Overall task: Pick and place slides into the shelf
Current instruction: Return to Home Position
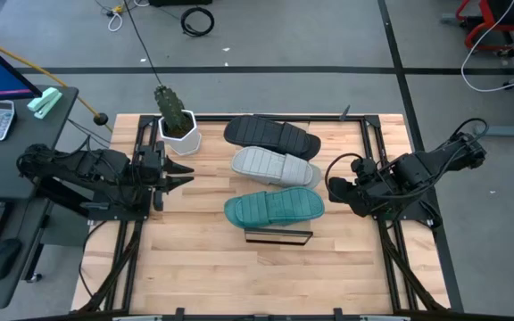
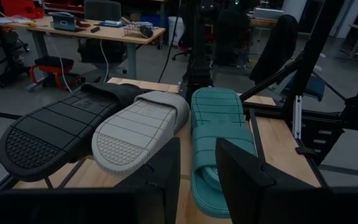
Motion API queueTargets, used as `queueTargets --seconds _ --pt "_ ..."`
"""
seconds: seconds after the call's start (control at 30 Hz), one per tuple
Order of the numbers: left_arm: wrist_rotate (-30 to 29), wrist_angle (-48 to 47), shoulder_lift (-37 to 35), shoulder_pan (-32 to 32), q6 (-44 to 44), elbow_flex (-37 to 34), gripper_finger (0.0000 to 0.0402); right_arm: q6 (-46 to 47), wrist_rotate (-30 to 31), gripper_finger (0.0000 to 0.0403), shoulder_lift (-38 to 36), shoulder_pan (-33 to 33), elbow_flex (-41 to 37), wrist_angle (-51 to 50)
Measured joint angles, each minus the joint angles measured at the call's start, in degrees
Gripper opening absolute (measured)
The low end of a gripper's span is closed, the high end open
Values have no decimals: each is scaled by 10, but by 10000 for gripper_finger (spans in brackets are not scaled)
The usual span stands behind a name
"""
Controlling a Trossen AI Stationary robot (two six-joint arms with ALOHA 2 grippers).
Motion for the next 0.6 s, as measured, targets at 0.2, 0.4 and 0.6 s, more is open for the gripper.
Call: queueTargets --seconds 0.2,0.4,0.6 --pt "0 -7 0 0 -14 0 107 0 15 93 -2 8 0 -17" --pt "5 -6 0 0 -26 0 107 13 14 87 -6 27 0 -34" --pt "23 -5 1 0 -32 0 108 42 14 69 -16 54 0 -49"
